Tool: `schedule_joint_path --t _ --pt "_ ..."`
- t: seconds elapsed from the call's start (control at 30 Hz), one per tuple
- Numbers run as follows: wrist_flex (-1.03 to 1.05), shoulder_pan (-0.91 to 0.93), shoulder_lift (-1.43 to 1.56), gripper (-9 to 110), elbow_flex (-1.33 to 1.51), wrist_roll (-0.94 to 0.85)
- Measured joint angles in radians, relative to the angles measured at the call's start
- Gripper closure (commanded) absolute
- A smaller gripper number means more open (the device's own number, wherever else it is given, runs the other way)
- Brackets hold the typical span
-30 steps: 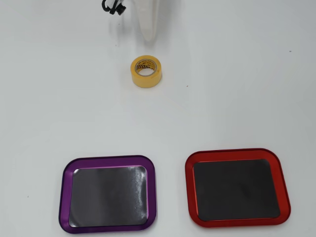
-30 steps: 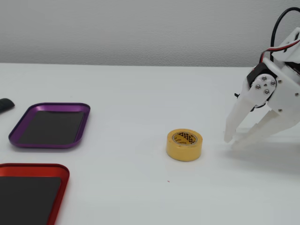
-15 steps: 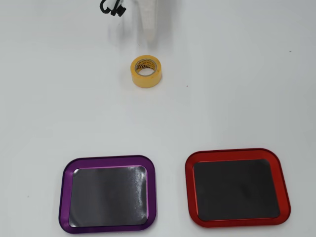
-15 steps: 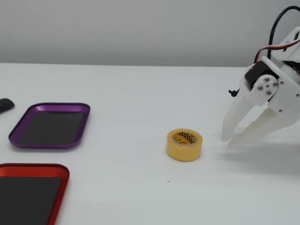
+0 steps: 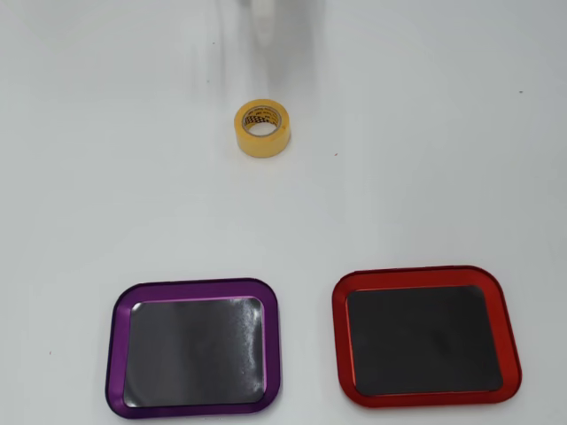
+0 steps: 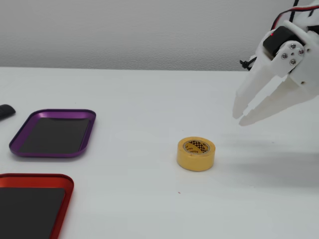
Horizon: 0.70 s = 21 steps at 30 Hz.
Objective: Grasp a tape and put it in the right purple dish.
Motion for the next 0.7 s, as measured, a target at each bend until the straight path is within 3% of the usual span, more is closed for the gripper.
schedule_joint_path --t 0.37,0.57,0.7 --pt "-0.003 -0.005 -0.784 93 -0.368 -0.006" --pt "-0.011 -0.006 -0.851 92 -0.492 -0.006" --pt "-0.012 -0.005 -0.853 85 -0.502 -0.006"
